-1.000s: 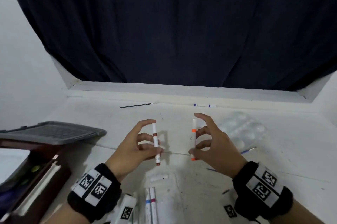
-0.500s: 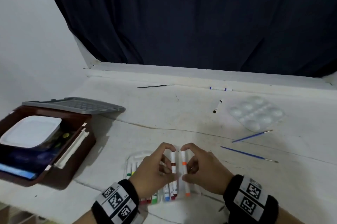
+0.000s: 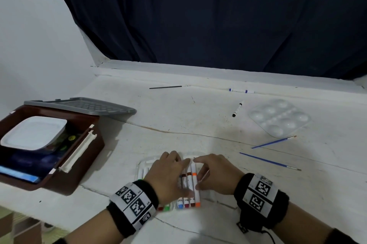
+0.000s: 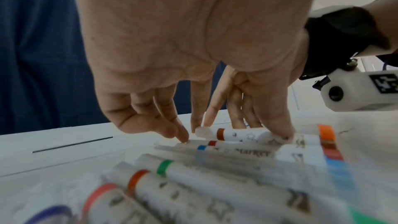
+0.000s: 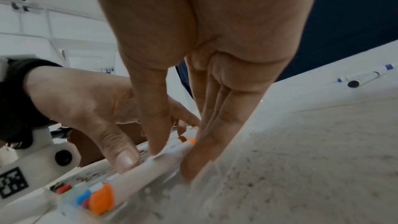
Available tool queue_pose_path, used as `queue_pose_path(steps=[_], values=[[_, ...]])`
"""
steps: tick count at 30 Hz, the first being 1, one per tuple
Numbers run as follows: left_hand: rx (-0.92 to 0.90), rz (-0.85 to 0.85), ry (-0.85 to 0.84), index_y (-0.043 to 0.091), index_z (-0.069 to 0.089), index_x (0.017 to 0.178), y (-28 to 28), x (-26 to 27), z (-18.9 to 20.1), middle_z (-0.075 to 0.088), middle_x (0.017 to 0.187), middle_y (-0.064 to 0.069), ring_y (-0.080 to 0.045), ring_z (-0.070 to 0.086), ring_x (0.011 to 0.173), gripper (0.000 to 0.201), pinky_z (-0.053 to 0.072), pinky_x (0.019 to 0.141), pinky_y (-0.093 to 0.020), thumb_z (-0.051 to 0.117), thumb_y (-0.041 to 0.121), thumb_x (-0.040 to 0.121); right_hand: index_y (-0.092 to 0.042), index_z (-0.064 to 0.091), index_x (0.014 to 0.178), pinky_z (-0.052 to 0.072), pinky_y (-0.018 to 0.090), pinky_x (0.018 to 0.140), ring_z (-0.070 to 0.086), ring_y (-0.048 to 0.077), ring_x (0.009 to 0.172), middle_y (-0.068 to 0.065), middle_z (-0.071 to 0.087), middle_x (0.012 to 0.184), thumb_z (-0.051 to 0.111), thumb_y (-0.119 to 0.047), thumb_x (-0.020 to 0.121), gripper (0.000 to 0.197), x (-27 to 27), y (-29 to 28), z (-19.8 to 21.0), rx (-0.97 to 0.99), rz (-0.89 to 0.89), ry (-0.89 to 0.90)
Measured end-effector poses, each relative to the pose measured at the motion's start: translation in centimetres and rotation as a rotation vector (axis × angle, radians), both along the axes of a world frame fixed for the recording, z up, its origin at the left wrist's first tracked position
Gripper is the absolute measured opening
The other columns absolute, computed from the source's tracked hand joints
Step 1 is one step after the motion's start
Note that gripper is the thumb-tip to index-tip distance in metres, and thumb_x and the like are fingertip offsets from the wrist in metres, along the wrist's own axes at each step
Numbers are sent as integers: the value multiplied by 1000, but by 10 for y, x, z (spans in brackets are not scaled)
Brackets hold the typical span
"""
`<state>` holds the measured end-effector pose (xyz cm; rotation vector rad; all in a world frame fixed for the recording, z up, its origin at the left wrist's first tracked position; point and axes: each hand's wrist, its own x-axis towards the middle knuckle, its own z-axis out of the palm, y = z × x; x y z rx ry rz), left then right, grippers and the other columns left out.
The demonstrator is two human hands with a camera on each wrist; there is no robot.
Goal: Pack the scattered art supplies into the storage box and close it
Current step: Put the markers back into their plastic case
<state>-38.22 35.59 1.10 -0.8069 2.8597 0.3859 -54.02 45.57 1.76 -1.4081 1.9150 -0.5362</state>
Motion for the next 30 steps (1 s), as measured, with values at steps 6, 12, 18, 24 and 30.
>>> queue_pose_path(steps=[6,12,18,24,30], values=[[6,15,-87,35,53,131,-7,-6,5,48,112,7,-16,43,106,79,42,94,-39,73,72,65,-13,69,97,55,29,74,66,13,79,-2,71,88,89,-19,65,39,1,-10,-1,80,89,148],[-10,-7,-111,38,53,133,-10,-8,7,48,111,9,-15,40,103,78,38,93,-37,71,75,66,-12,56,129,49,29,79,61,17,91,2,67,108,88,-25,69,70,3,-19,-1,118,131,270],[-71,-51,-146,37,55,131,-9,-15,14,50,112,6,-17,42,107,77,36,93,-37,71,75,65,-14,60,119,55,35,80,64,20,91,1,67,105,91,-29,62,66,3,-24,5,129,144,383],[-77,-54,-145,37,58,127,-9,-14,12,47,107,8,-14,39,102,75,36,90,-36,69,77,64,-17,58,122,52,33,76,65,21,91,0,67,102,87,-36,68,65,5,-22,2,103,179,498],[-43,-52,-178,35,58,127,-8,-14,14,47,111,8,-15,39,103,74,35,90,-36,67,78,66,-17,61,116,51,31,74,61,17,85,-2,65,98,87,-38,67,60,0,-23,0,102,175,426]])
